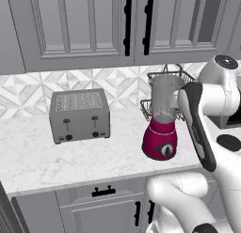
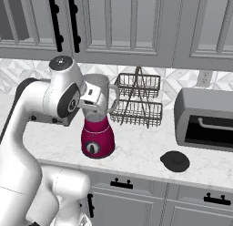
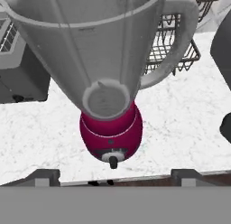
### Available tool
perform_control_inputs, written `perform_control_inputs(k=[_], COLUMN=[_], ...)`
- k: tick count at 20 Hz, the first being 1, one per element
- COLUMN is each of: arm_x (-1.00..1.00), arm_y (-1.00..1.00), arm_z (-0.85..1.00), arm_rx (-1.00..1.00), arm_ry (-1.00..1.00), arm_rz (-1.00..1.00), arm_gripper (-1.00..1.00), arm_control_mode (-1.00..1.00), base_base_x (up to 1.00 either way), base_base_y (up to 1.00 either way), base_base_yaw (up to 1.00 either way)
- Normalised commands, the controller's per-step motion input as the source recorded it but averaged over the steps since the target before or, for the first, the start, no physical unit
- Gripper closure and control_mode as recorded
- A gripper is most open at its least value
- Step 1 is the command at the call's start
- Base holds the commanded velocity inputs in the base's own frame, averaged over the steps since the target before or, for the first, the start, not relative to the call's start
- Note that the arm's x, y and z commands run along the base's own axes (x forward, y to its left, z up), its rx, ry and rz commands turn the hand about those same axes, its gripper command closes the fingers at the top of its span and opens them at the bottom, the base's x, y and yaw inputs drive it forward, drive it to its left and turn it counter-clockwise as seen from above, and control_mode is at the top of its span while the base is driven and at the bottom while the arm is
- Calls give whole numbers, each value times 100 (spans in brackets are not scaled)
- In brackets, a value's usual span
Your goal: Close the lid blender by securely placing the lid on top.
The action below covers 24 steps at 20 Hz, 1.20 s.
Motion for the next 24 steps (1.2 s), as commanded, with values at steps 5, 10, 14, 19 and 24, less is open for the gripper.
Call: perform_control_inputs(k=[5,10,14,19,24], arm_x=[-21,-1,0,0,0], arm_y=[-46,-54,-63,-62,-62], arm_z=[-16,-15,-18,-20,-28], arm_rx=[0,0,0,0,0], arm_ry=[-3,1,4,0,0], arm_rz=[-26,-28,-23,-11,-6], arm_gripper=[-100,-100,-100,-100,-100], arm_control_mode=[-100,-100,-100,-100,-100], base_base_x=[0,0,0,0,0], base_base_y=[0,0,0,0,0], base_base_yaw=[0,0,0,0,0])
